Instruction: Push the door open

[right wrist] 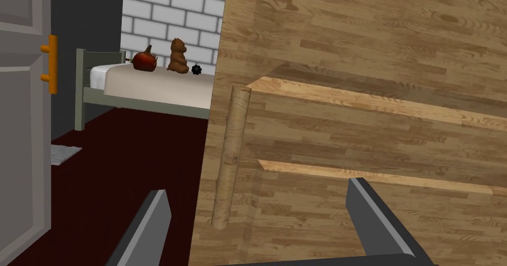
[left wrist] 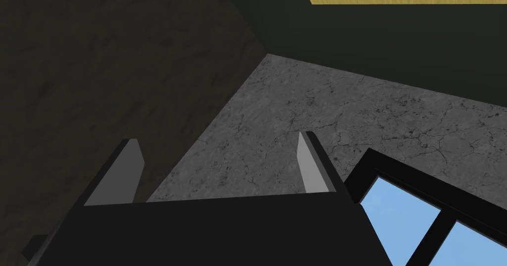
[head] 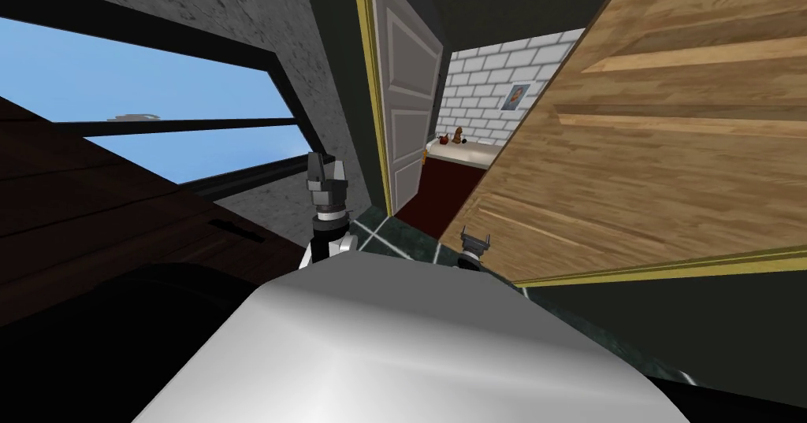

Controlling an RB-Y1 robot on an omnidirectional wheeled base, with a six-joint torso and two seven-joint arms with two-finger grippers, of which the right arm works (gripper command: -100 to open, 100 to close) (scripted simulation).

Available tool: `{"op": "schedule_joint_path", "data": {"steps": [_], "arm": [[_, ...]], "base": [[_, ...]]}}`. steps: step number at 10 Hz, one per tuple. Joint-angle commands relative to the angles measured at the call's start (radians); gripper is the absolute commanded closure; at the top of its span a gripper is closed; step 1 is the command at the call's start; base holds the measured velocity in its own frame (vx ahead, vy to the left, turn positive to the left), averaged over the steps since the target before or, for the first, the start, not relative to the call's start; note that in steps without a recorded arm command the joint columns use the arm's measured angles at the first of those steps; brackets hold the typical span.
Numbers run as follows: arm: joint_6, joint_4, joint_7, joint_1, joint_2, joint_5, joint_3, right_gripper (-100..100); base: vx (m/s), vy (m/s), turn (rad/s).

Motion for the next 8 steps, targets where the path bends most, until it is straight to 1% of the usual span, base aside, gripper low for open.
{"op": "schedule_joint_path", "data": {"steps": [1, 4, 8], "arm": [[-0.011, 0.036, -0.033, -0.005, -0.007, -0.03, 0.004, -100], [-0.029, 0.097, -0.084, -0.015, -0.016, -0.084, 0.009, -100], [-0.05, 0.168, -0.144, -0.027, -0.027, -0.146, 0.015, -100]], "base": [[0.057, -0.066, 0.182], [0.055, -0.081, 0.2], [0.05, -0.067, 0.164]]}}
